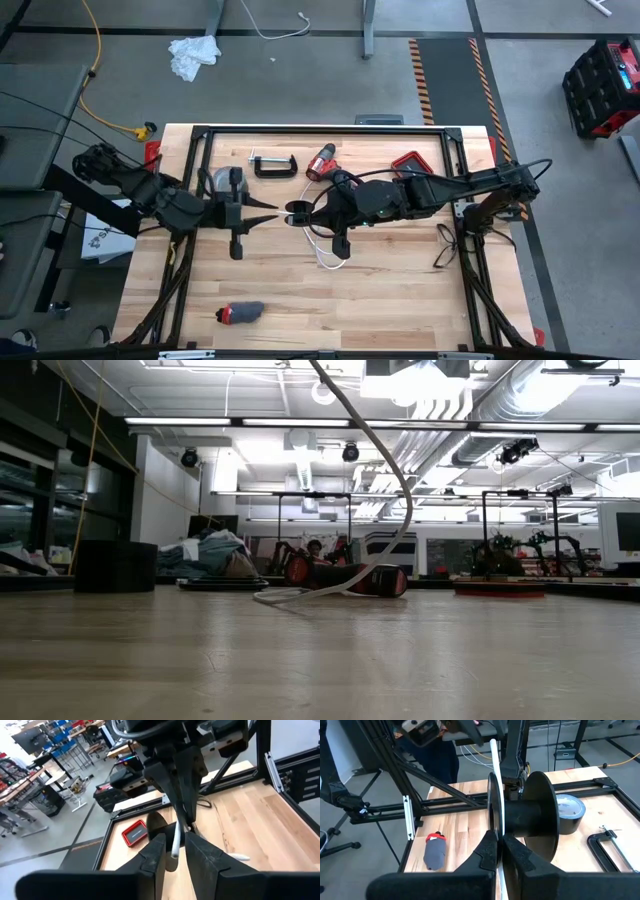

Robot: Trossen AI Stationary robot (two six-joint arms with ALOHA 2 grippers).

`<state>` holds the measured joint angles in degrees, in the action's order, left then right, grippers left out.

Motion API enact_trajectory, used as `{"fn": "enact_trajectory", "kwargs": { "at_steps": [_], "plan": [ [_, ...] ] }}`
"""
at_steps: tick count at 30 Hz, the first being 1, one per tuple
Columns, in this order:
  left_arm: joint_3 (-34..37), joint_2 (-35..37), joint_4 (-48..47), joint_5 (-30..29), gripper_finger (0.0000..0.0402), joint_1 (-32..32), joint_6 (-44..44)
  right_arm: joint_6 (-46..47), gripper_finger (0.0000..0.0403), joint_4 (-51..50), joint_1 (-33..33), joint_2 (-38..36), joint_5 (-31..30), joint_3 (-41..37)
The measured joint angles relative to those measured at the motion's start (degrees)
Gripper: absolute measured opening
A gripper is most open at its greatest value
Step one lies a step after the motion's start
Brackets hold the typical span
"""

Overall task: Coil cords
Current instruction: Coil the white cable wire into the black spool

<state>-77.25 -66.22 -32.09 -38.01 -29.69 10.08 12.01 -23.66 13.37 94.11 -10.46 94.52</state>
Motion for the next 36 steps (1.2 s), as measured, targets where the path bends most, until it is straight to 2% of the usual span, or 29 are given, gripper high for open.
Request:
{"fn": "enact_trajectory", "kwargs": {
  "at_steps": [8, 17, 26, 36],
  "plan": [
    [0.0, -3.6, -0.1, -1.2, 0.0053, 0.0, -1.0, 0.0, 0.0000, 0.0, 0.0, 0.0, 0.0, 0.0],
    [0.0, -5.0, -0.8, -3.0, 0.0007, -1.9, -7.7, -0.1, 0.0000, -0.2, 0.1, 0.0, 0.3, 0.0],
    [0.0, -5.1, -4.1, -3.5, 0.0029, -3.6, -16.0, -0.5, 0.0000, 0.5, 0.1, 0.0, 0.3, 0.0],
    [0.0, -5.1, -4.2, -8.7, 0.0065, -5.5, -22.2, -1.9, 0.0000, 1.9, 0.0, 0.0, -0.6, 0.0]
  ]
}}
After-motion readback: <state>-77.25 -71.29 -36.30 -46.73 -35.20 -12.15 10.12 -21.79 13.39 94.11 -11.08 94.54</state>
